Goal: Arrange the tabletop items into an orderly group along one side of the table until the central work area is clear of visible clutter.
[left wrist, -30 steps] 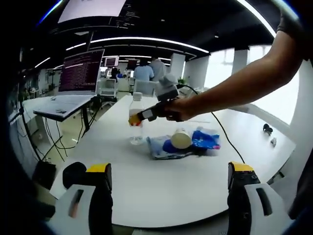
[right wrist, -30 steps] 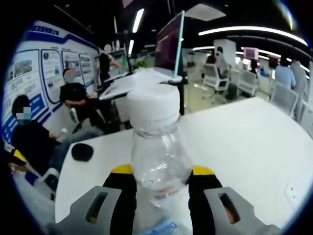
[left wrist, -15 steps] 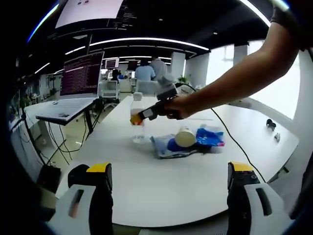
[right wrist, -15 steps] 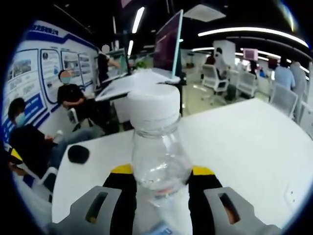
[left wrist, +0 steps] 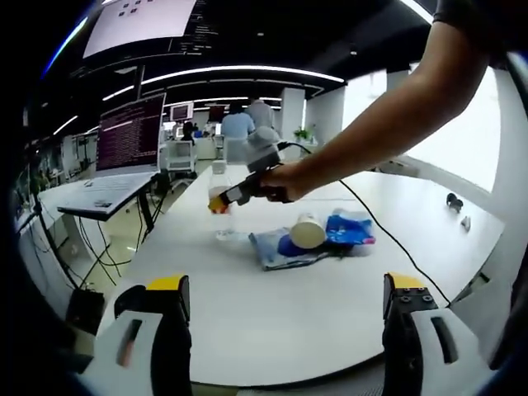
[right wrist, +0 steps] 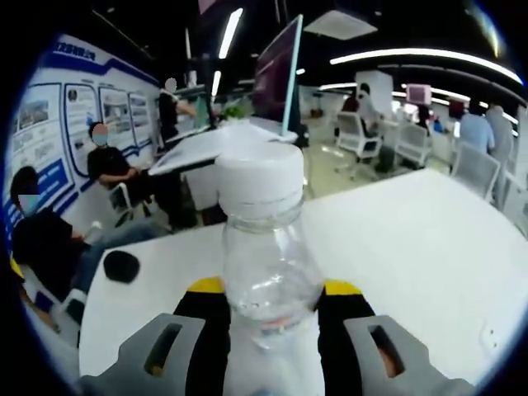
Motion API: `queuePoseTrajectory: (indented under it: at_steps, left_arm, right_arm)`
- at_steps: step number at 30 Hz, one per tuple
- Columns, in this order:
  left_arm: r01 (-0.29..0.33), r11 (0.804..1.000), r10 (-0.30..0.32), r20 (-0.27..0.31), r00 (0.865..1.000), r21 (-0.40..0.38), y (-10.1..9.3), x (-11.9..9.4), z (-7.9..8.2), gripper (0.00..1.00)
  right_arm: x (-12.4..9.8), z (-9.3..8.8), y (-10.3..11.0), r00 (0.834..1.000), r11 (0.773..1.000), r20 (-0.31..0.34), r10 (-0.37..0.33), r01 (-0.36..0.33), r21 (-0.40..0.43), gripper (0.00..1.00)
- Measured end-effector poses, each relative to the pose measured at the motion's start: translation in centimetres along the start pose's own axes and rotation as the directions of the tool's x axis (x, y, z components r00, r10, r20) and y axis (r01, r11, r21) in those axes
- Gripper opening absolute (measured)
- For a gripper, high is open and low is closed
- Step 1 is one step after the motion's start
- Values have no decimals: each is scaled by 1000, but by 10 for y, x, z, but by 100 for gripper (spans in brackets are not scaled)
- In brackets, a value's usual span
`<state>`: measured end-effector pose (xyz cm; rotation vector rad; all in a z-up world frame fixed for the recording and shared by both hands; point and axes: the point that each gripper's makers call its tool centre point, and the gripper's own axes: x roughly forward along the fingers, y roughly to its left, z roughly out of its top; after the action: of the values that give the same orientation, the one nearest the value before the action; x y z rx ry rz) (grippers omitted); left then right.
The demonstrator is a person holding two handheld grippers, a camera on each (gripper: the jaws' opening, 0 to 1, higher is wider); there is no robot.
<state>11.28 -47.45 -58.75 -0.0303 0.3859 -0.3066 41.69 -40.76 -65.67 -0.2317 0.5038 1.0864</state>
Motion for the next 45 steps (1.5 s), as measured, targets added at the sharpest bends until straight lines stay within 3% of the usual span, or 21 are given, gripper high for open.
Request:
queuePoseTrajectory:
  at_steps: [34,45]
  left_arm:
    - [-19,1000,19,-16,1000,22,5,-1,-2,96]
    - [-17,1000,18,-26,999,20,5,0,-4,95]
  right_arm:
    - [16,12,-25,1000,1000,18,-25,25,-7,37]
    - [20,5,-30,1000,1000,4,-26,26,-2,37]
